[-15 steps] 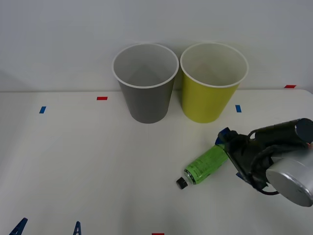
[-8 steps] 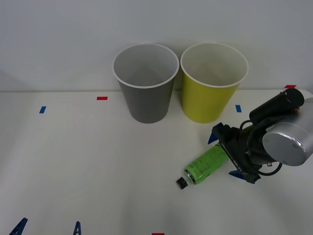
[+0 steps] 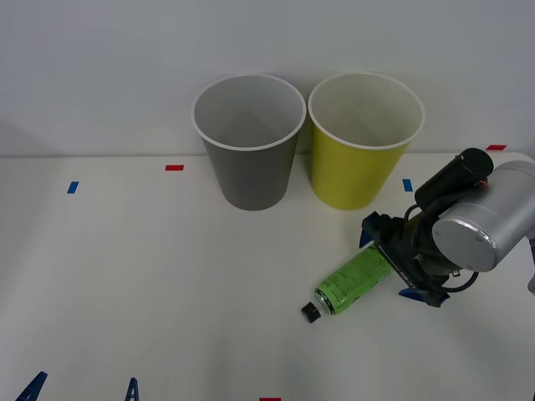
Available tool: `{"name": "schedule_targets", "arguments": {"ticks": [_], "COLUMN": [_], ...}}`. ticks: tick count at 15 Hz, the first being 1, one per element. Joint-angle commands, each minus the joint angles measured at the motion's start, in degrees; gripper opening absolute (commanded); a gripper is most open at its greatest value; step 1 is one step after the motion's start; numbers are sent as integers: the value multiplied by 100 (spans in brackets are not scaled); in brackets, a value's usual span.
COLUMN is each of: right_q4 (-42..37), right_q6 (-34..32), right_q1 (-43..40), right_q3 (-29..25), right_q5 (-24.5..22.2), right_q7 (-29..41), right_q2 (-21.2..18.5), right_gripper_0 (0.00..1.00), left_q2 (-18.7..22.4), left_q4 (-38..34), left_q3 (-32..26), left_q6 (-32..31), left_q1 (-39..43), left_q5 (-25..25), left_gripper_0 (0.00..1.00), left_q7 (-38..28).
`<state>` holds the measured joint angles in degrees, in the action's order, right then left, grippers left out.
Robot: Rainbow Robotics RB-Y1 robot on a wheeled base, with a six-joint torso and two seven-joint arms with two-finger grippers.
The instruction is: Put cans in the gray bin and PET bottles in the light green bin.
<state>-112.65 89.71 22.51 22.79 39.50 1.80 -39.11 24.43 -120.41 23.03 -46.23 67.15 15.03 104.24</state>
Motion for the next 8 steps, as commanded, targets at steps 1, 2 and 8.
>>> {"name": "schedule_targets", "arguments": {"ticks": [1, 2, 8], "right_q4": [217, 331, 920], "right_q6": [-94, -208, -630], "right_q1": [113, 166, 456], "right_q3": [138, 217, 657], "right_q5": [32, 49, 199], "right_q7": [-57, -84, -268], "right_q2": [0, 9, 17], "right_gripper_0": [100, 100, 100], "left_q2": [0, 0, 0], "left_q4": [0, 0, 0], "left_q3": [0, 0, 0], "left_q6": [0, 0, 0], "left_q1": [0, 0, 0], "left_q5": [0, 0, 0], "left_gripper_0": [100, 100, 100], "left_q7": [0, 0, 0]}}
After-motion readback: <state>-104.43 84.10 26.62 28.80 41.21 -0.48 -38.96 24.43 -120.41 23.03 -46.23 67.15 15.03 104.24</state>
